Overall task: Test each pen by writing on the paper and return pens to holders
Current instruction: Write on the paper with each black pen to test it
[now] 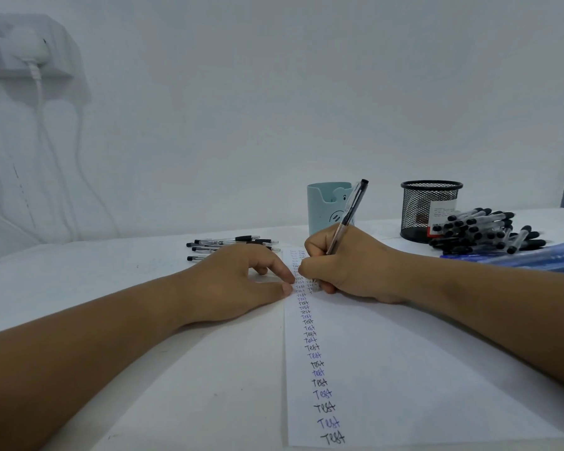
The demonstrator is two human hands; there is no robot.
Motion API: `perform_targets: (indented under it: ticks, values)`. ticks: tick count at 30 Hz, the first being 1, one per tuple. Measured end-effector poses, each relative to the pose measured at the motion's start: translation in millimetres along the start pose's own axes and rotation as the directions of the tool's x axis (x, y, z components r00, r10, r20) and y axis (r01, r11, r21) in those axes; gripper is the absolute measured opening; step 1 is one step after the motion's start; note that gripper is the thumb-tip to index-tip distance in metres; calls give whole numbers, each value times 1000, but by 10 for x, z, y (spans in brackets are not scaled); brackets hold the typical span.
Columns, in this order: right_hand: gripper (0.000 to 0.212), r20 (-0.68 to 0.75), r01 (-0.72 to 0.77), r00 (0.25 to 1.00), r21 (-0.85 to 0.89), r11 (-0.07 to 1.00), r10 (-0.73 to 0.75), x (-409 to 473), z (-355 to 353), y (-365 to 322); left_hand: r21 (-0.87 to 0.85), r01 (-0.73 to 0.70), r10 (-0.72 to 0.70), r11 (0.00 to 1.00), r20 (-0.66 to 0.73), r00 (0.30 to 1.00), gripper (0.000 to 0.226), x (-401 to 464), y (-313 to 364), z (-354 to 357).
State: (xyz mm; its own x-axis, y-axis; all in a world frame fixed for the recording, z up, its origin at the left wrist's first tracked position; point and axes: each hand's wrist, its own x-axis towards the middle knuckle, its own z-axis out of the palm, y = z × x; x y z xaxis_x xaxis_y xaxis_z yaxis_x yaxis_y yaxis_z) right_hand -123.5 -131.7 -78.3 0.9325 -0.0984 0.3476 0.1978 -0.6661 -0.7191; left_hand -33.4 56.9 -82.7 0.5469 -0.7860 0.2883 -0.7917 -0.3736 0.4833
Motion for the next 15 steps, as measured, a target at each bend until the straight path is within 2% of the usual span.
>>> perform_targets:
  ticks: [15]
  values:
    - [44, 9, 52, 999, -22, 998, -52, 24, -8, 31, -1, -12, 12, 1000, 1, 1000, 11, 8, -16, 2]
